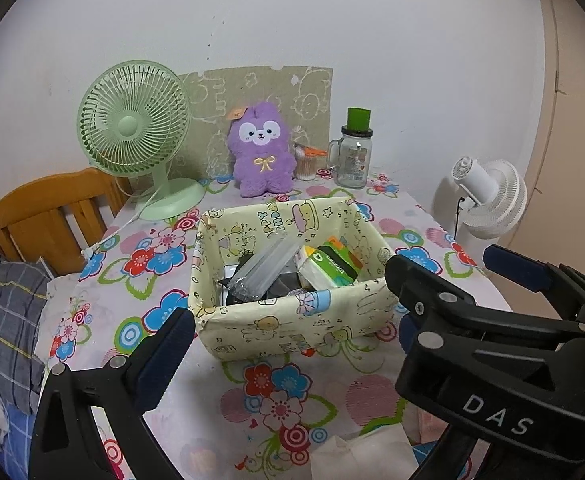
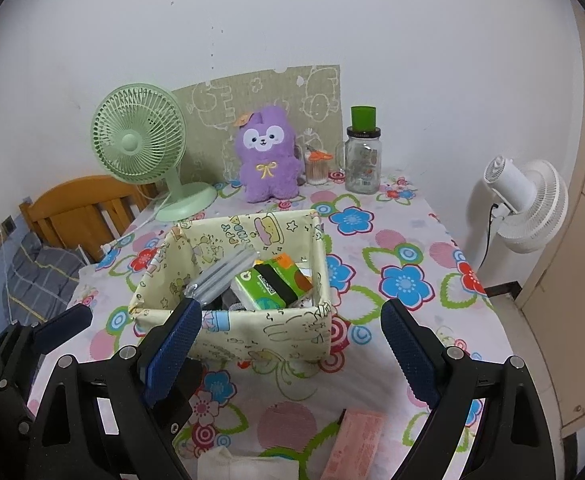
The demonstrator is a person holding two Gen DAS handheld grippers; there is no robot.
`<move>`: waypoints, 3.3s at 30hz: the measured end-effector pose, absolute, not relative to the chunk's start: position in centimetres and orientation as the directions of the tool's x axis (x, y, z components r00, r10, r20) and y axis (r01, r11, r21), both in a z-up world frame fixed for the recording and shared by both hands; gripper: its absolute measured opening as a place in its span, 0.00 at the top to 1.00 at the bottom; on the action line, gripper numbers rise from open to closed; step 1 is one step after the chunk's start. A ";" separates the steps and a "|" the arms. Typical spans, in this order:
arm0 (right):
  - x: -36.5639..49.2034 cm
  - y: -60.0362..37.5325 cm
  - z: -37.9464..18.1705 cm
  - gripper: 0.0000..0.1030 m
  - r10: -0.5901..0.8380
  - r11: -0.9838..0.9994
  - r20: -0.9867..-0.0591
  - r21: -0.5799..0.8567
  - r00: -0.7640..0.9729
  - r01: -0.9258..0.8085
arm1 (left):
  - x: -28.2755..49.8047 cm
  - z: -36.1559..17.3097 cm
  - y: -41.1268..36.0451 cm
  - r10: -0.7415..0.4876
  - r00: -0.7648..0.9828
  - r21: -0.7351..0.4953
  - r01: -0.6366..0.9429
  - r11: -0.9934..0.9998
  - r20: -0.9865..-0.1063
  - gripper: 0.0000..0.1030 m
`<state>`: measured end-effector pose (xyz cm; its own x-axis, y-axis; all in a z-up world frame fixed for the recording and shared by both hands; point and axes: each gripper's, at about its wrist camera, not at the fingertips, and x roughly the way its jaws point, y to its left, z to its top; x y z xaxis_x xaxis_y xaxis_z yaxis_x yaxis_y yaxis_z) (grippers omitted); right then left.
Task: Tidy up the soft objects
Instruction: 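Withdraw both open tools up and away from the basket, then lower left tool toward the white folded tissue while right tool approaches the pink packet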
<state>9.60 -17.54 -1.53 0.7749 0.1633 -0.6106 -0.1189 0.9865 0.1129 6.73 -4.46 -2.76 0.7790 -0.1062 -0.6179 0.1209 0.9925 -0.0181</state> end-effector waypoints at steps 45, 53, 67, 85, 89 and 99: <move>1.3 -19.9 -4.3 0.10 0.108 0.994 -0.548 0.065 0.829 -0.087 | 0.5 -6.6 -7.2 -0.162 0.763 -0.059 0.160 0.985 -0.626 0.00; 0.5 -19.6 -5.8 0.10 0.081 0.996 -0.534 0.024 0.842 -0.081 | 0.1 -8.4 -7.7 -0.135 0.779 -0.031 0.148 0.989 -0.613 0.00; 0.3 -20.0 -8.9 0.10 0.092 0.996 -0.583 0.061 0.808 -0.070 | -0.2 -11.0 -8.8 -0.118 0.776 -0.022 0.133 0.991 -0.620 0.00; 1.8 -21.3 -13.0 0.10 0.075 0.996 -0.664 0.089 0.744 -0.021 | 0.9 -14.6 -9.3 -0.118 0.711 -0.055 0.111 0.992 -0.693 0.00; 2.5 -21.7 -13.8 0.10 0.060 0.996 -0.691 0.086 0.720 -0.001 | 1.4 -15.2 -9.6 -0.111 0.701 -0.050 0.107 0.993 -0.704 0.01; 4.0 -21.3 -14.9 0.10 0.043 0.998 -0.723 0.060 0.690 0.000 | 2.3 -15.9 -9.5 -0.125 0.690 -0.066 0.111 0.992 -0.713 0.14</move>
